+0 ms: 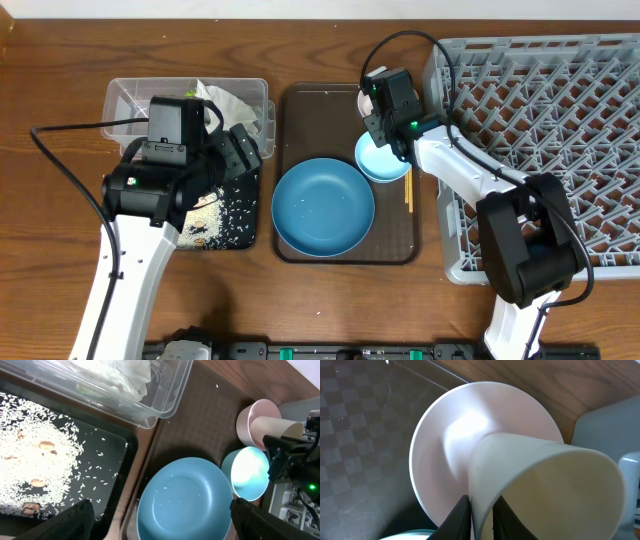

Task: Sort waste into correct bins and load items into the dishwasher rack
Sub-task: 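Close the right gripper on the cream cup rim and lift, then carry the cream cup right over the grey dishwasher rack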

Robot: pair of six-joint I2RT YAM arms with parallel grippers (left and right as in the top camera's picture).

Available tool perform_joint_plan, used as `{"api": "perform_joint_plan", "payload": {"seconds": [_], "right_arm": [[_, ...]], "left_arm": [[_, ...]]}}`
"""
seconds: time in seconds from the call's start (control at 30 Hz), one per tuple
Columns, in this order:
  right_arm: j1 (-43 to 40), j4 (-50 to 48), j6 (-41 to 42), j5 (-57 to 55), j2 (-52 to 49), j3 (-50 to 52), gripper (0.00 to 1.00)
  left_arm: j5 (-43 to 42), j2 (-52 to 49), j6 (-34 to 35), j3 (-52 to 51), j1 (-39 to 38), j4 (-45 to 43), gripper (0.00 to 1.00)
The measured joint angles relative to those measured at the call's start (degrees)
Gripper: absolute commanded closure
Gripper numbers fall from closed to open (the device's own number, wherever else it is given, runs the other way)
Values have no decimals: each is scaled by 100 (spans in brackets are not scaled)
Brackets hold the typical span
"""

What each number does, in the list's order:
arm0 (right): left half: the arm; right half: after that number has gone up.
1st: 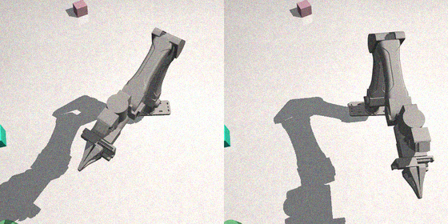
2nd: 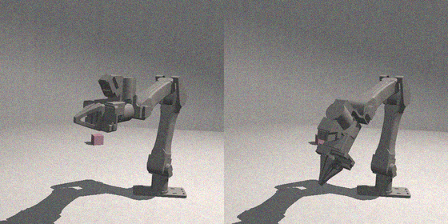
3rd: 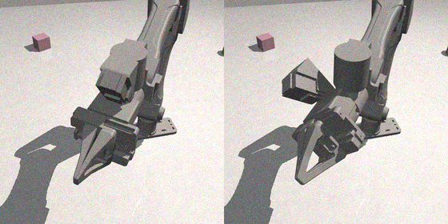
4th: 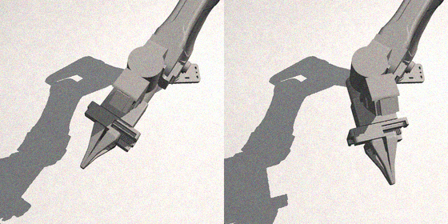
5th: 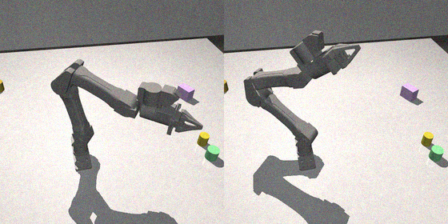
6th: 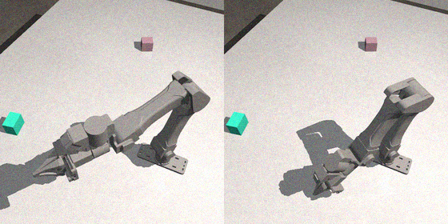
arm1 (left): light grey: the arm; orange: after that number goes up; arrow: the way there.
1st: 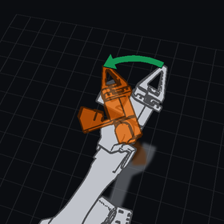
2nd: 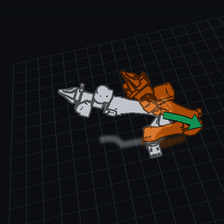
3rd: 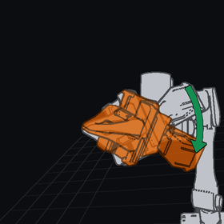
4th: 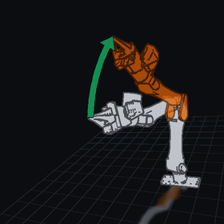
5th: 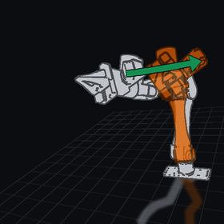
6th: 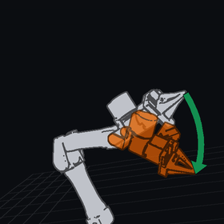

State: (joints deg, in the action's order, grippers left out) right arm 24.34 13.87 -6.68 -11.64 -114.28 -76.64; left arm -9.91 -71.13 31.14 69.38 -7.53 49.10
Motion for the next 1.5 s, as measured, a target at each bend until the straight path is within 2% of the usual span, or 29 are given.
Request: {"api": "perform_joint_plan", "payload": {"seconds": [0.17, 0.6, 0.73, 1.07, 1.37, 1.5], "right_arm": [[0, 0, -2, -20, 9, 0, 83], [0, 61, -2, -42, 175, 0, 88], [2, 68, -20, -39, 175, 0, 99], [2, 155, -4, -24, 308, 4, 99], [-20, 638, -4, -33, 1685, 26, 99], [-310, 951, -7, 358, 2358, 26, 99]], "left_arm": [[0, 0, -2, 0, 0, 2, 10], [0, 0, -2, -2, 0, 0, 10], [0, 0, -2, 0, 0, 0, 10], [0, 0, -2, 0, 0, 2, 10], [0, 0, 0, 0, 0, 0, 10], [0, 0, -2, 0, 0, 0, 10]]}}
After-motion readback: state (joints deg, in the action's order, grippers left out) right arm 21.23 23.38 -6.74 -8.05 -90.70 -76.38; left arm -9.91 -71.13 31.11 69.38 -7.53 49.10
